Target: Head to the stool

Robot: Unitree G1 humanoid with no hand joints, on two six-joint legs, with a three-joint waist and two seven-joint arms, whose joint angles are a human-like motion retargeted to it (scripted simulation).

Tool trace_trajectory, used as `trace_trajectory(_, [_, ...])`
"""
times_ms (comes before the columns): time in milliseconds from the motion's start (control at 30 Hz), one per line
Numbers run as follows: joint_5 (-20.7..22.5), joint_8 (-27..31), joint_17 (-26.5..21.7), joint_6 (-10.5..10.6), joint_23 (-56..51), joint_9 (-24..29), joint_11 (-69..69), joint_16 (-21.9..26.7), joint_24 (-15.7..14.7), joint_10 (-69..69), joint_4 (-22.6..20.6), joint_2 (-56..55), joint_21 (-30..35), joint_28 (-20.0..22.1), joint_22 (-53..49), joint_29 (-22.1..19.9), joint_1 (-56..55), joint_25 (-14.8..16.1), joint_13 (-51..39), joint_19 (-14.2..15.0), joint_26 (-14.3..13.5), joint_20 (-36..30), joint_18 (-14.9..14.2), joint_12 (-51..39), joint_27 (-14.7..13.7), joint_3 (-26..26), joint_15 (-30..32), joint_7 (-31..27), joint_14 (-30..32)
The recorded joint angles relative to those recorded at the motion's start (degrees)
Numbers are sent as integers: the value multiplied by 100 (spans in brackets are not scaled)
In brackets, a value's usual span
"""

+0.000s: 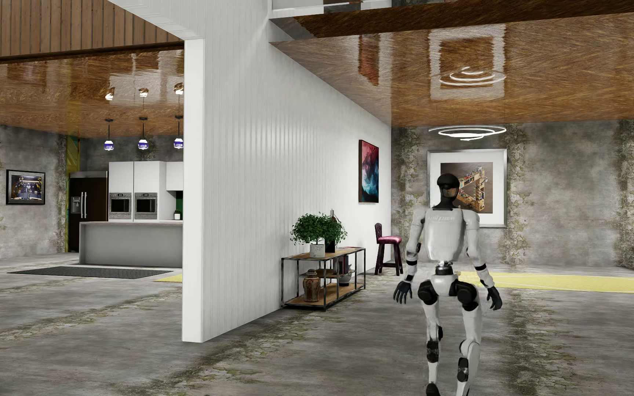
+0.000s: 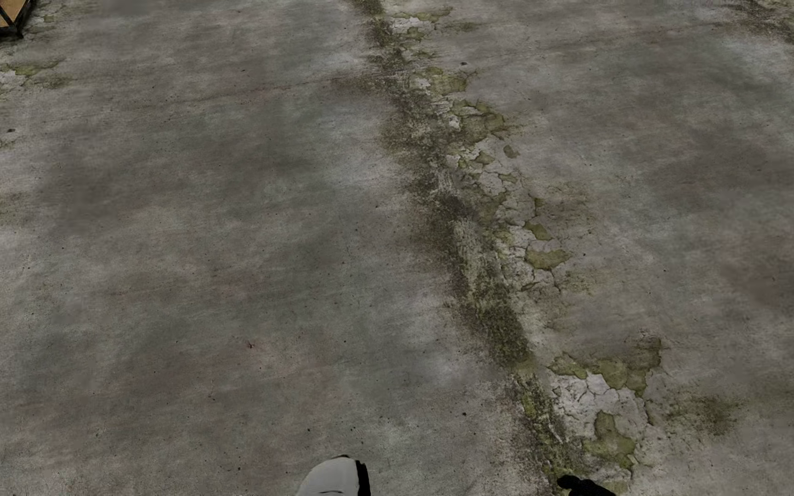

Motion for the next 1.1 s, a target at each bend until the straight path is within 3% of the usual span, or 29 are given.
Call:
trace_trajectory(33, [31, -119, -152, 13, -112, -4, -138, 5, -168, -1002, 44, 235, 27, -47, 52, -60, -156, 97, -239, 35, 92, 106, 110, 112, -112, 75, -127, 266, 21])
trace_trajectory(100, [113, -315, -382, 19, -305, -9, -539, -36, -112, -3813, -250, 707, 95, -185, 328, -250, -69, 253, -765, 130, 275, 103, -104, 205, -156, 163, -295, 718, 399])
trace_trajectory(167, [257, -432, -450, -31, -433, 1, -966, 0, 377, -5478, -763, 1280, 144, -626, 578, -338, -170, 459, -1212, 245, 220, -102, -322, 312, -159, 233, -404, 23, 24])
trace_trajectory(200, [305, -557, -460, -56, -511, 6, -1100, 76, 781, -5334, -891, 1596, 100, -857, 696, -439, -249, 594, -1310, 319, 44, -301, -362, 298, -132, 236, -482, -69, 54])
trace_trajectory(267, [240, -701, -469, -148, -756, 32, -941, 47, 1289, -4366, -1026, 2101, 148, -1201, 749, -500, -310, 782, -1266, 483, -229, -321, 189, 189, -215, 284, -436, -31, 450])
trace_trajectory(300, [129, -641, -448, -232, -821, 40, -720, -86, 1358, -4023, -1020, 2280, 289, -1124, 632, -570, -199, 780, -1206, 483, -243, -118, 495, 194, -283, 323, -149, 74, 776])
trace_trajectory(333, [-75, -578, -411, -335, -857, 58, -175, -288, 1304, -3697, -1030, 2291, 417, -925, 526, -574, -67, 736, -1109, 386, -169, 141, 625, 173, -280, 345, 341, 212, 828])
trace_trajectory(367, [-393, -532, -401, -457, -906, 84, 708, -511, 1173, -3355, -1117, 2099, 542, -718, 489, -519, 32, 593, -962, 245, -100, 370, 757, 94, -209, 339, 969, 293, 530])
trace_trajectory(400, [-730, -363, -342, -588, -965, 114, 1841, -663, 1124, -3179, -1241, 1709, 607, -628, 545, -454, 218, 485, -781, 68, -26, 468, 746, -63, -132, 288, 1528, 325, 227])
trace_trajectory(433, [-994, -35, -241, -711, -1008, 143, 2970, -731, 1187, -3139, -1389, 1190, 593, -602, 655, -367, 488, 469, -600, 106, -27, 407, 732, -284, -35, 202, 2154, 302, -26])
trace_trajectory(467, [-1001, 427, -144, -810, -1041, 162, 3880, -731, 1381, -3234, -1551, 572, 543, -666, 810, -274, 839, 506, -393, -122, -94, 187, 696, -569, 61, 106, 2092, 254, -213])
trace_trajectory(533, [-821, 1142, 54, -900, -1077, 163, 4966, -579, 2024, -3623, -1743, -599, 343, -798, 1011, -91, 1608, 675, 68, -149, -388, -546, 621, -1241, 75, -56, 1620, 98, -472])
trace_trajectory(567, [-811, 1340, 97, -905, -1072, 156, 5118, -503, 2247, -3821, -1807, -1105, 249, -772, 1005, 46, 1982, 760, 314, -44, -580, -847, 580, -1581, 58, -135, 1666, -6, -586])
trace_trajectory(600, [-828, 1456, 157, -898, -1059, 148, 5008, -470, 2317, -3966, -1851, -1572, 157, -723, 908, 198, 2309, 842, 510, -133, -776, -1061, 536, -1937, 77, -220, 1703, -120, -719])
trace_trajectory(700, [-1012, 1413, 192, -888, -852, 154, 3176, -411, 1661, -4244, -1967, -2490, -92, -339, 249, 371, 3164, 816, 1020, -226, -1217, -1288, 411, -2780, 106, -433, 1696, -419, -1200])
trace_trajectory(767, [-884, 1253, 315, -906, -573, 167, 532, -283, 1083, -4558, -2022, -2512, -252, -84, -256, 221, 3699, 768, 1210, -22, -1236, -1357, 366, -3117, 215, -500, 1954, -509, -1474])
trace_trajectory(800, [-584, 1506, 369, -904, -414, 170, -1009, -209, 807, -4659, -2026, -2367, -252, 58, -507, 227, 3924, 671, 1288, -88, -1175, -1394, 350, -3180, 271, -525, 1941, -523, -1612])
trace_trajectory(833, [-344, 1686, 385, -895, -278, 187, -1866, -107, 620, -4654, -2013, -2388, -167, 135, -710, 334, 4128, 493, 1361, 319, -1108, -1476, 322, -3177, 262, -535, 1706, -491, -1794])
trace_trajectory(900, [-42, 1354, 437, -856, -121, 225, -1724, 101, 302, -4588, -1896, -2525, -75, 304, -998, 685, 4597, 214, 1447, 279, -922, -1503, 193, -2923, 126, -534, 1779, -277, -2135])
trace_trajectory(967, [-96, 890, 541, -769, -273, 212, -534, 186, 242, -4231, -1757, -2511, -267, 187, -889, 678, 5024, -29, 1656, -110, -690, -1593, 37, -2539, 210, -633, 1624, -174, -1880])
trace_trajectory(1000, [-155, 678, 764, -701, -539, 170, -292, 207, 369, -3974, -1630, -2360, -685, 62, -651, 323, 5134, 177, 1838, -581, -561, -1665, -4, -2365, 291, -688, 2196, -226, -1493])
trace_trajectory(1033, [-177, 567, 963, -609, -720, 148, 219, 193, 547, -3357, -1475, -2403, -1055, -17, -347, -45, 5039, 446, 1991, -747, -345, -1641, 110, -2136, 319, -723, 2061, -180, -938])
trace_trajectory(1100, [-77, 436, 1138, -383, -637, 138, 919, 11, 644, -1223, -972, -2249, -1477, -202, 396, -418, 4303, 883, 1997, -694, 144, -1288, -463, -1567, 550, -702, 1251, -55, 173])
